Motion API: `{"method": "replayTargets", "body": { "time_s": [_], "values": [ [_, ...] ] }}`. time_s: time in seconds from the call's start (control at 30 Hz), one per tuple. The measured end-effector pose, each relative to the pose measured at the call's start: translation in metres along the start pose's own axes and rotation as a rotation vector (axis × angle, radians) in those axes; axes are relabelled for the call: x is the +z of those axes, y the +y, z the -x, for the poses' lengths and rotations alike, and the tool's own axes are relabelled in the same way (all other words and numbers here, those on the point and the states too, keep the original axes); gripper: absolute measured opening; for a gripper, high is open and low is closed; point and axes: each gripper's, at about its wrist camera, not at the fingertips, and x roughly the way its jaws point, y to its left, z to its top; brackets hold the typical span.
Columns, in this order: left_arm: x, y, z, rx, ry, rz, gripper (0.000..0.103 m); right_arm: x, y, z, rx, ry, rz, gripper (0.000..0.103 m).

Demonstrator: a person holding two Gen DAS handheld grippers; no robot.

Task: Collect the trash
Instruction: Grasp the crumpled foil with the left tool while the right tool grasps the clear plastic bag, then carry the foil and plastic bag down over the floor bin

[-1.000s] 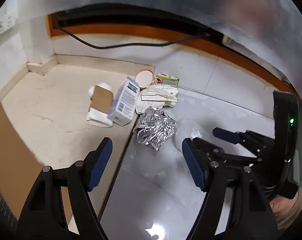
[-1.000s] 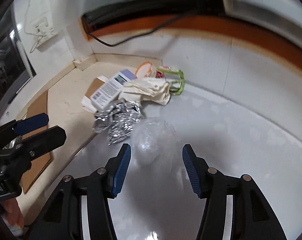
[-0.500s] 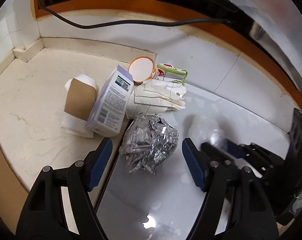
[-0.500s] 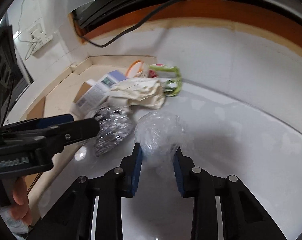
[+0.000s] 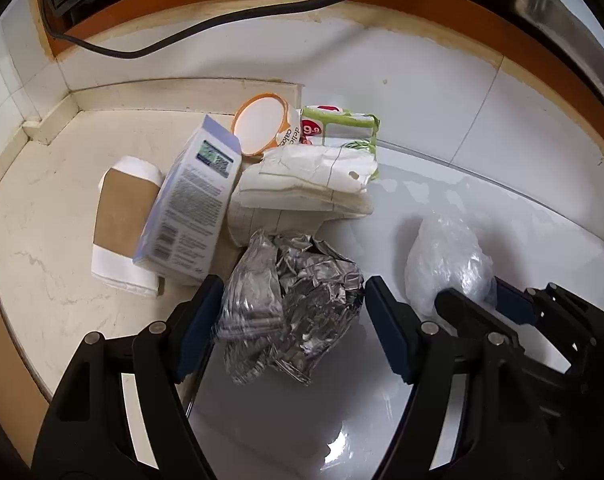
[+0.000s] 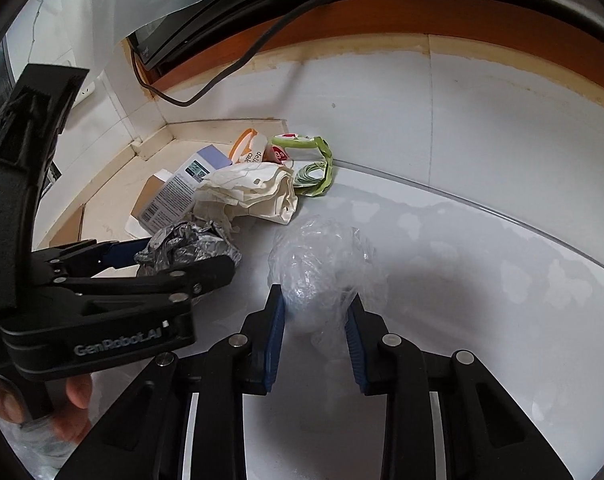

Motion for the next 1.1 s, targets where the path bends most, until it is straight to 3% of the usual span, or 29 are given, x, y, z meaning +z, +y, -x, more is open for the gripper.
{"method": "replayTargets", "body": {
  "time_s": [0.27,0.5,0.87,1.1],
  "values": [
    [0.001,-0.009,-0.014,0.048,0.033,-0.032,0.070,-0.001,-0.002,0.002,0.010,0.007,-0.006,0.028],
    [-0.013,-0.006,0.000,0.041,-0.010,-0.034,0.069,-0.005,0.001,0.007,0.004,0.009,0.002,0.025],
    [-0.057,0.011,0.065,-0.034,-0.052,0.017,0.069,-0.033,0.024,0.047,-0.002,0.003,0.013,0.024],
    [-0.113,0.027,0.130,-0.105,-0.098,0.055,0.069,-0.070,0.061,0.097,0.013,-0.029,0.071,0.024]
  ]
}}
